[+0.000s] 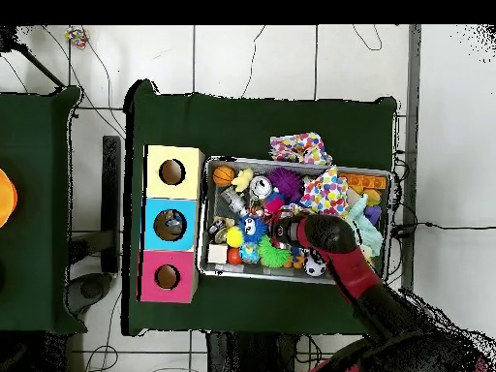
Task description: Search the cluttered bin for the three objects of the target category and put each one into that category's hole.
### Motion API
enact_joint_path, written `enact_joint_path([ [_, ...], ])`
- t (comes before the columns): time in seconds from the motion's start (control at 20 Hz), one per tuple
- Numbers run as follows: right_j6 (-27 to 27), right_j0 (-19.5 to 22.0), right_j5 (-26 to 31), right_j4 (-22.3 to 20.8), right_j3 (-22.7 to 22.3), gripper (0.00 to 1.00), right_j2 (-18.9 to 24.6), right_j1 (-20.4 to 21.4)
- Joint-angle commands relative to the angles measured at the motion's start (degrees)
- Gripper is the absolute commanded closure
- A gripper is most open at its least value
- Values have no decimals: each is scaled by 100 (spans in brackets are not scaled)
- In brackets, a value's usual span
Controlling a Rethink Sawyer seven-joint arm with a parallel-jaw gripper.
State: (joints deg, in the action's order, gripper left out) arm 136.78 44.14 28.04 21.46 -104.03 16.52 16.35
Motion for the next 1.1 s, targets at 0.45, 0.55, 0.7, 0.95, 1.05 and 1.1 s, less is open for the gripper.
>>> enact_joint_path([
  [0.45, 565, -31, -517, 465, -1496, 0, 1445, -1094],
  [0.55, 632, 35, -681, 530, -1572, 0, 1566, -1135],
  [0.7, 803, 31, -871, 583, -1685, 0, 1665, -1063],
  [0.95, 918, -239, -928, 514, -1693, 0, 1479, -712],
  [1.05, 1016, -346, -954, 533, -1748, 0, 1418, -520],
  [1.1, 1054, -361, -946, 558, -1790, 0, 1430, -454],
])
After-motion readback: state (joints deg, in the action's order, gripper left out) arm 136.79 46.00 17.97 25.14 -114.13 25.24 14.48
